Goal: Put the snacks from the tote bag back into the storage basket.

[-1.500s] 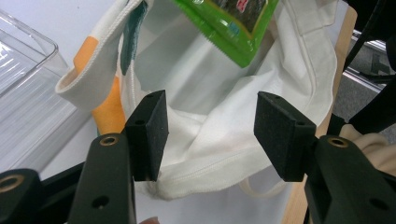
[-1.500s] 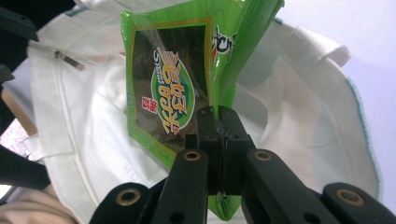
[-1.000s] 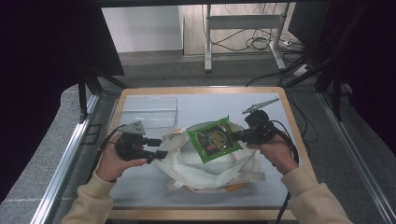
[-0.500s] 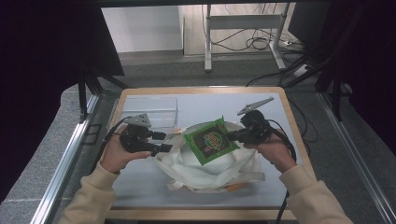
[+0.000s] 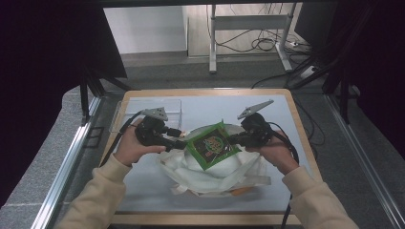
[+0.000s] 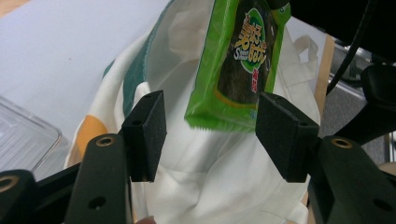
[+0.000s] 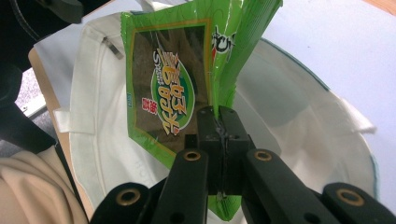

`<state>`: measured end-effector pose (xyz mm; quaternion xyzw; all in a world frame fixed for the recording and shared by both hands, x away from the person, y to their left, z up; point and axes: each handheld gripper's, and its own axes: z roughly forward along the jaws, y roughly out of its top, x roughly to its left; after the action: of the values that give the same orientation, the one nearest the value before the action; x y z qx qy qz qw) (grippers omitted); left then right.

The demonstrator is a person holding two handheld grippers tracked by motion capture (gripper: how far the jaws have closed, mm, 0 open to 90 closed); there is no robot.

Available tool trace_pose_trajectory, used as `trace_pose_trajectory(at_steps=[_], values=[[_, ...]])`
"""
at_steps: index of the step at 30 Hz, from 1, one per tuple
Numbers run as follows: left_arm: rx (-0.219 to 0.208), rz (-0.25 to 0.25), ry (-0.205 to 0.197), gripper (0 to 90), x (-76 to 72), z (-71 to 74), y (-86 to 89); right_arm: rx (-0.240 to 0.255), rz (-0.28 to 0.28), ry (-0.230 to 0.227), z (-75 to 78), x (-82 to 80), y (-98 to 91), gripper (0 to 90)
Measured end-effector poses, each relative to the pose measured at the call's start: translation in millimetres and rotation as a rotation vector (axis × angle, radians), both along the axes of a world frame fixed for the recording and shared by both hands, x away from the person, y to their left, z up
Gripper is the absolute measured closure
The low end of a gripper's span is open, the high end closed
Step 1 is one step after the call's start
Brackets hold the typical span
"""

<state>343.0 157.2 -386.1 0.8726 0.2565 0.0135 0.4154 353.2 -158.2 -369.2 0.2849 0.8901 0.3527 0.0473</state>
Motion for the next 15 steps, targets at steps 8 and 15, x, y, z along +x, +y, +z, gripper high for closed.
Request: trace_pose_trajectory(at_steps=[8,15], values=[[0.033,-0.064,0.055,48.3,11.1,-9.1,-17.1,0.007,0.053,-0.036,-1.8,-1.0,8.0,88.4],[0.079,-0.088,0.09,65.1,12.0,-15.1,-21.5,-0.002,0.076,-0.053,-2.0,-0.9,13.8,88.3]])
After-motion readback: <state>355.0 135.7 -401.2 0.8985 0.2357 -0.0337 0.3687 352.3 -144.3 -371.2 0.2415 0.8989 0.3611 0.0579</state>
